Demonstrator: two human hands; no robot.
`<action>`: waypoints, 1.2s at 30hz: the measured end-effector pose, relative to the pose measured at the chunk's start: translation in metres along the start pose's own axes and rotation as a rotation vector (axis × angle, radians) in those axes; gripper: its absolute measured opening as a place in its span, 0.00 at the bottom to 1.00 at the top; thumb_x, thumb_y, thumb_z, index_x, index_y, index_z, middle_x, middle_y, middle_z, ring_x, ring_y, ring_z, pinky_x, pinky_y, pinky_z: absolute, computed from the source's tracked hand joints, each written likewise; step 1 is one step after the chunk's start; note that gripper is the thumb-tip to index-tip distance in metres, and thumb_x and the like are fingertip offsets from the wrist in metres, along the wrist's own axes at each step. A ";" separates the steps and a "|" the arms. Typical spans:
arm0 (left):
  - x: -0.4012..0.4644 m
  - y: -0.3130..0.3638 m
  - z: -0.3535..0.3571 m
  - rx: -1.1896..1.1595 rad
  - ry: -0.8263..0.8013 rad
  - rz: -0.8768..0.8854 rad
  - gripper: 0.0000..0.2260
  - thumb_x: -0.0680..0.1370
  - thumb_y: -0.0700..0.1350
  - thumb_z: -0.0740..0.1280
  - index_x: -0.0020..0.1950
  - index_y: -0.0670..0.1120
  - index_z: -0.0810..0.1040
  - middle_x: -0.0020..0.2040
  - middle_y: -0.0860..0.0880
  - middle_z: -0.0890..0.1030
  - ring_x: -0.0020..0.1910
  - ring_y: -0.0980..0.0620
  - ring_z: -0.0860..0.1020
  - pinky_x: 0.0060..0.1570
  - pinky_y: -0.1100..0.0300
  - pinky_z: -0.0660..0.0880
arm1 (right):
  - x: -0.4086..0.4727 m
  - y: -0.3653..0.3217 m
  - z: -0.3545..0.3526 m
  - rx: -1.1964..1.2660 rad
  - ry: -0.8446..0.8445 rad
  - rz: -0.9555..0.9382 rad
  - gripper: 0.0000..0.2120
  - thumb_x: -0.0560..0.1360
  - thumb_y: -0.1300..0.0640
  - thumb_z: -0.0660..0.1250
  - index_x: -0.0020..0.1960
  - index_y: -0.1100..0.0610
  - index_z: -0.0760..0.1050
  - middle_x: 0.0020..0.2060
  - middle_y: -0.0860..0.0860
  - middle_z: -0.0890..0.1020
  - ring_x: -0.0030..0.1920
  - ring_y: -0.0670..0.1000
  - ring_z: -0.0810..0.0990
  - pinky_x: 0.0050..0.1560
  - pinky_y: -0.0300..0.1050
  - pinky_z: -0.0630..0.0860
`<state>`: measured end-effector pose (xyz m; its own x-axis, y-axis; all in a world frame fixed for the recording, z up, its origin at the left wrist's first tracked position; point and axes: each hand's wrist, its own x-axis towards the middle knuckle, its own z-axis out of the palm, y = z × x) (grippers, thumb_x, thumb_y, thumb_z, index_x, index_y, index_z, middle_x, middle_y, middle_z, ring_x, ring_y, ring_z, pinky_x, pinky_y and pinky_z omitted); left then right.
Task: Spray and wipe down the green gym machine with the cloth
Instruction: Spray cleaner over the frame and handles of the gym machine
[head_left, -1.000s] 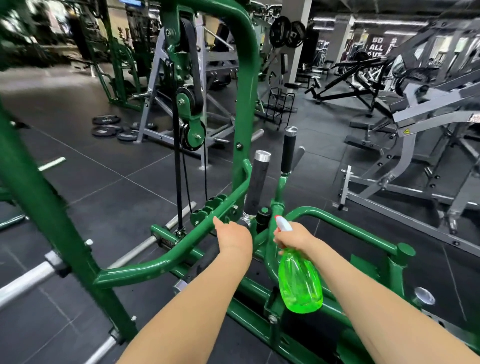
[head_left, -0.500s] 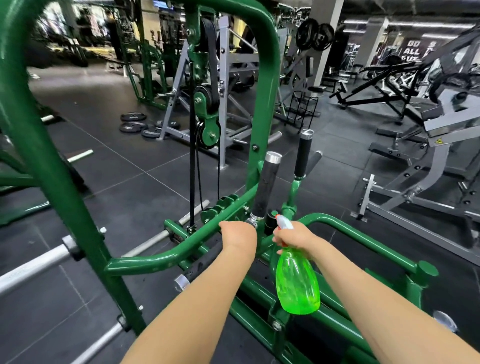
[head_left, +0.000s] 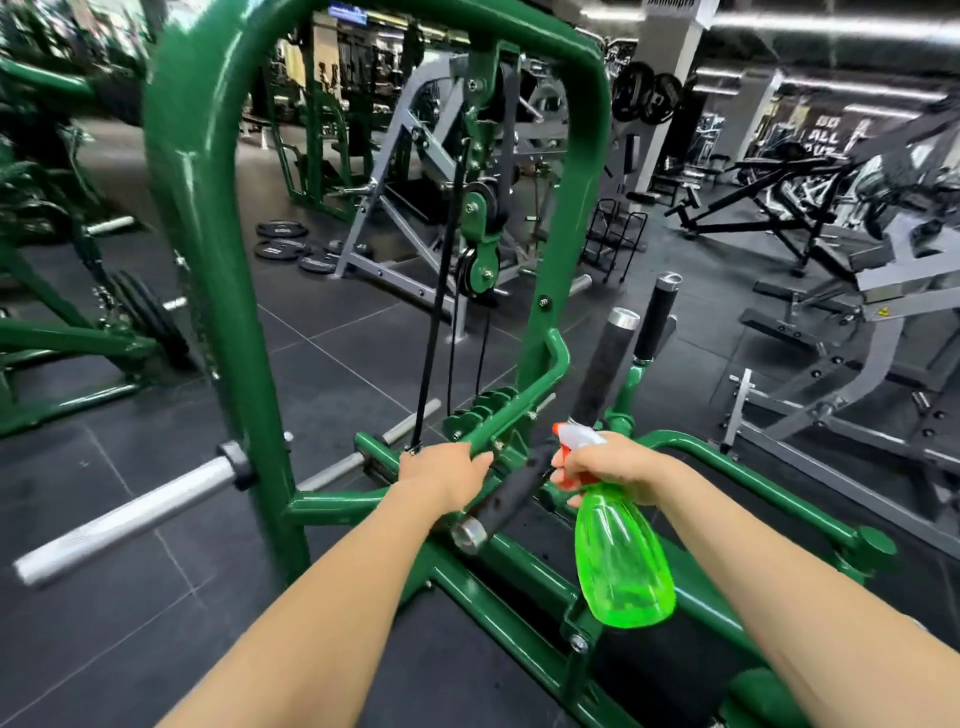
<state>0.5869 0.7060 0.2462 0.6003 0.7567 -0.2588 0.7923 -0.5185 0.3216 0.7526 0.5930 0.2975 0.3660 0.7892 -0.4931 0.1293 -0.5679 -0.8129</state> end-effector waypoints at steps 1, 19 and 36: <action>-0.007 -0.013 -0.003 0.047 0.012 -0.004 0.21 0.83 0.56 0.51 0.71 0.48 0.67 0.70 0.44 0.72 0.69 0.42 0.69 0.69 0.43 0.61 | -0.006 -0.008 0.011 -0.002 -0.001 -0.009 0.08 0.75 0.70 0.60 0.47 0.57 0.71 0.39 0.57 0.78 0.36 0.52 0.76 0.33 0.44 0.78; -0.091 -0.183 -0.006 0.378 0.051 -0.168 0.28 0.78 0.46 0.61 0.76 0.42 0.57 0.77 0.43 0.54 0.76 0.43 0.54 0.71 0.39 0.57 | -0.036 -0.057 0.231 -0.033 0.103 -0.062 0.25 0.70 0.71 0.60 0.66 0.64 0.71 0.45 0.60 0.76 0.32 0.54 0.74 0.36 0.49 0.80; -0.092 -0.270 0.006 0.332 0.052 -0.316 0.30 0.76 0.40 0.59 0.77 0.42 0.55 0.79 0.45 0.47 0.77 0.44 0.47 0.71 0.43 0.58 | 0.035 0.010 0.306 -0.419 0.142 -0.001 0.15 0.76 0.62 0.58 0.33 0.48 0.61 0.35 0.54 0.74 0.36 0.55 0.72 0.46 0.47 0.76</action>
<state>0.3186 0.7738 0.1780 0.3240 0.9128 -0.2485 0.9327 -0.3521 -0.0776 0.4849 0.6861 0.1772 0.4849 0.7665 -0.4212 0.4818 -0.6360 -0.6028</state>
